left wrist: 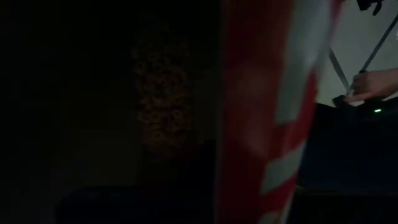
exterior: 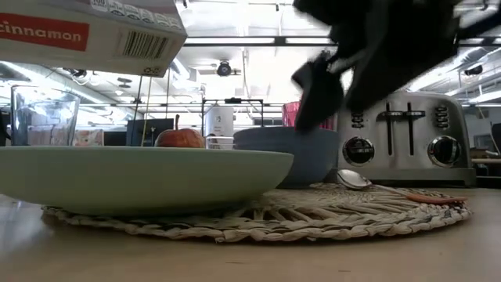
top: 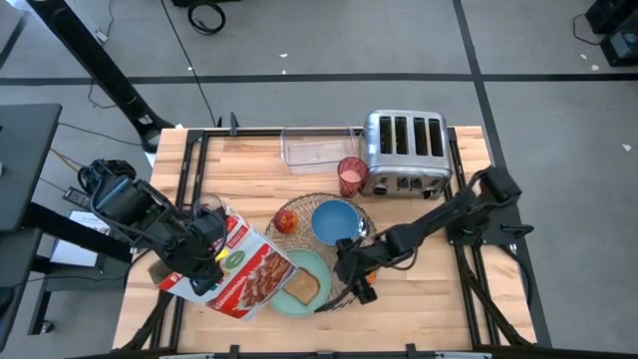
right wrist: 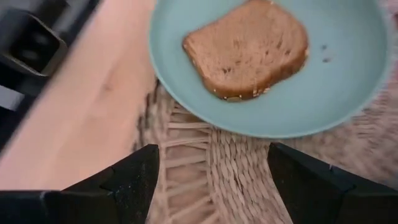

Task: Arrange a breakfast setting
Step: Pour the cereal on the blue bowl from the white cereal box

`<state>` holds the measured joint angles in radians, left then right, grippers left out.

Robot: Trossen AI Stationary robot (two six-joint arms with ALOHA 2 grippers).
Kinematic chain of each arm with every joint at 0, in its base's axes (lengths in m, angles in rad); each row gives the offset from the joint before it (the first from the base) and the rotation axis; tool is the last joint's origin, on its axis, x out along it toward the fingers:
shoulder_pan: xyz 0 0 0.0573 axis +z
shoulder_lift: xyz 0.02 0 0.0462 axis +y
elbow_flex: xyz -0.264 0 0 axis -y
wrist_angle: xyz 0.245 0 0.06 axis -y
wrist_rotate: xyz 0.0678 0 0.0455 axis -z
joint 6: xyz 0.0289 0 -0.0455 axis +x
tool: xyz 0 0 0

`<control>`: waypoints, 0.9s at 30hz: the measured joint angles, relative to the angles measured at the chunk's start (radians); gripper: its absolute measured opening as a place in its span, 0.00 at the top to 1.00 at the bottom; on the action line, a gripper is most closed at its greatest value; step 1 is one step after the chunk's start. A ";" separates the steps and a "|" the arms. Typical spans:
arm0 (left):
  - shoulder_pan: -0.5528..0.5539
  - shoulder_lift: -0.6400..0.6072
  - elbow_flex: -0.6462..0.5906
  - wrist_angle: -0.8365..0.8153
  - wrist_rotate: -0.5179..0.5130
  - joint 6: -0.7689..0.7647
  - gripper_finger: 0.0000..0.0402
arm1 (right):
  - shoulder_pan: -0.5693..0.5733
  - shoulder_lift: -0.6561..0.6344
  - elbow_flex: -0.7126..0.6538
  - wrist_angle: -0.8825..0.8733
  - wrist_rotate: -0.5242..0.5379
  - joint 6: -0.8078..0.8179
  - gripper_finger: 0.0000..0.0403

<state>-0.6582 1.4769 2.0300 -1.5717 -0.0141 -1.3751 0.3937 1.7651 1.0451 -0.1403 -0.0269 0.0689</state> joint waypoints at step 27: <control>0.043 -0.027 0.000 0.000 -0.117 0.136 0.99 | -0.200 -0.067 0.000 -0.157 -0.079 -0.036 0.25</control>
<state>-0.6155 1.4502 2.0300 -1.5713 -0.1314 -1.2395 0.1940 1.6981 1.0451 -0.2978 -0.1060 0.0330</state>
